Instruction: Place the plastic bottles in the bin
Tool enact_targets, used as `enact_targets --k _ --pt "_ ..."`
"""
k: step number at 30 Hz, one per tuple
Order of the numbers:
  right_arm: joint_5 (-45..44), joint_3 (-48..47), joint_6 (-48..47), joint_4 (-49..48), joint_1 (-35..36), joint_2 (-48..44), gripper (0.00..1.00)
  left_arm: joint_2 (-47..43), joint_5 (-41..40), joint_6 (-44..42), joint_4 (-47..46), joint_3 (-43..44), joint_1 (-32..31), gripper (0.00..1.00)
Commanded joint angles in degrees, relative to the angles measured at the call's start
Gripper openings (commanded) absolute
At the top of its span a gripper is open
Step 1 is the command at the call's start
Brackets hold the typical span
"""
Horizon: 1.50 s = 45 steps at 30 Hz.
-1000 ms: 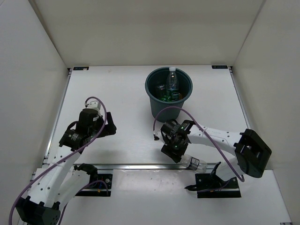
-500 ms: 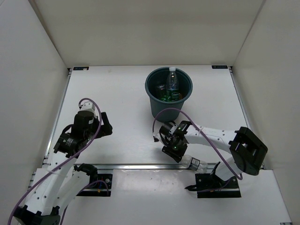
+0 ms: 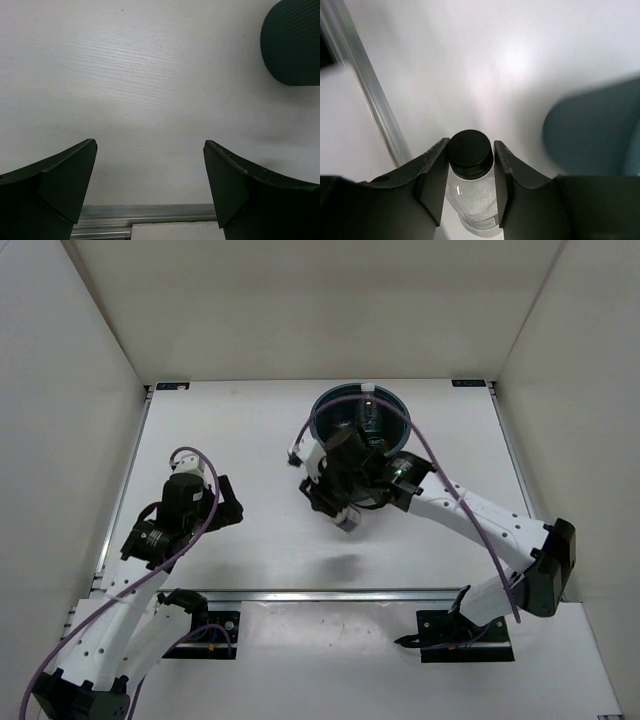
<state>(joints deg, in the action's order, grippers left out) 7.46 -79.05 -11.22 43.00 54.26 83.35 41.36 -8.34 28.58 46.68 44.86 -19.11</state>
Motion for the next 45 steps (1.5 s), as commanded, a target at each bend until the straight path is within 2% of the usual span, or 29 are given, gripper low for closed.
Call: enact_targets --k 1,4,7,10,14,20,22,23,24,25,27,31,33,36,37,39,41,45 --pt "6.4 -9.2 -3.4 -11.2 -0.4 -2.8 0.00 2.3 1.1 1.7 -1.6 -3.4 1.4 0.98" --pt "5.6 -16.1 -4.3 -17.8 -3.5 -2.3 0.00 4.2 2.1 1.8 -3.1 -5.8 1.6 0.99" --pt "3.2 -20.4 -2.8 -24.5 -10.0 -1.6 0.00 5.4 1.9 2.4 -5.4 -8.2 1.5 0.98" --pt "4.7 -20.8 -0.6 -30.2 -16.6 -0.8 0.00 7.3 3.3 2.4 -6.5 -8.7 1.5 0.99" --pt "8.9 -19.1 7.6 -36.3 -25.8 1.7 0.00 8.7 3.8 1.7 -9.1 -8.7 1.0 0.99" --pt "14.8 -15.9 19.6 -42.0 -29.6 6.7 0.00 12.4 3.1 -0.4 -9.1 -5.9 2.3 0.99" --pt "17.2 -15.9 21.9 -41.5 -30.4 8.1 0.04 14.1 2.8 -1.6 -8.6 -5.0 1.8 0.99" --pt "17.1 -15.5 21.7 -41.3 -29.9 8.4 0.14 14.2 2.4 -1.9 -8.7 -4.2 2.1 0.98" --pt "16.1 -15.3 21.5 -41.0 -29.4 7.9 0.41 14.8 2.1 -1.7 -9.0 -3.7 1.7 0.99" --pt "15.4 -15.2 21.5 -40.1 -29.5 7.9 0.52 14.9 2.4 -1.9 -9.2 -3.2 1.8 0.98" --pt "13.2 -15.1 21.7 -38.8 -29.6 6.9 0.99 15.2 3.6 -2.2 -9.7 -1.9 2.1 0.98" --pt "10.4 -10.1 26.8 -39.7 -32.7 1.3 0.99 16.9 3.2 -2.9 -9.0 1.2 1.7 0.98" --pt "8.6 -8.2 26.8 -37.3 -34.3 -2.3 0.99 17.2 3.1 -3.3 -8.8 2.9 1.4 0.98" --pt "0.7 -8.8 26.8 -20.7 -37.8 -5.7 0.99 18.4 3.5 -4.1 -8.4 4.5 1.7 0.98" --pt "-3.2 -8.4 27.3 -17.4 -39.9 -6.9 0.99 18.5 2.6 -4.1 -7.9 5.3 1.6 0.99" --pt "-4.7 -6.7 27.7 -6.9 -44.8 -8.8 0.99 19.0 1.5 -4.1 -7.3 6.5 1.8 0.99" --pt "-6.9 -2.1 26.6 -0.8 -51.6 -11.1 0.99 20.2 1.4 -4.0 -6.6 8.2 2.2 0.99" --pt "-18.0 3.7 24.4 10.7 -53.9 -14.0 0.99 24.6 3.7 -2.7 -4.1 13.8 2.2 0.98"
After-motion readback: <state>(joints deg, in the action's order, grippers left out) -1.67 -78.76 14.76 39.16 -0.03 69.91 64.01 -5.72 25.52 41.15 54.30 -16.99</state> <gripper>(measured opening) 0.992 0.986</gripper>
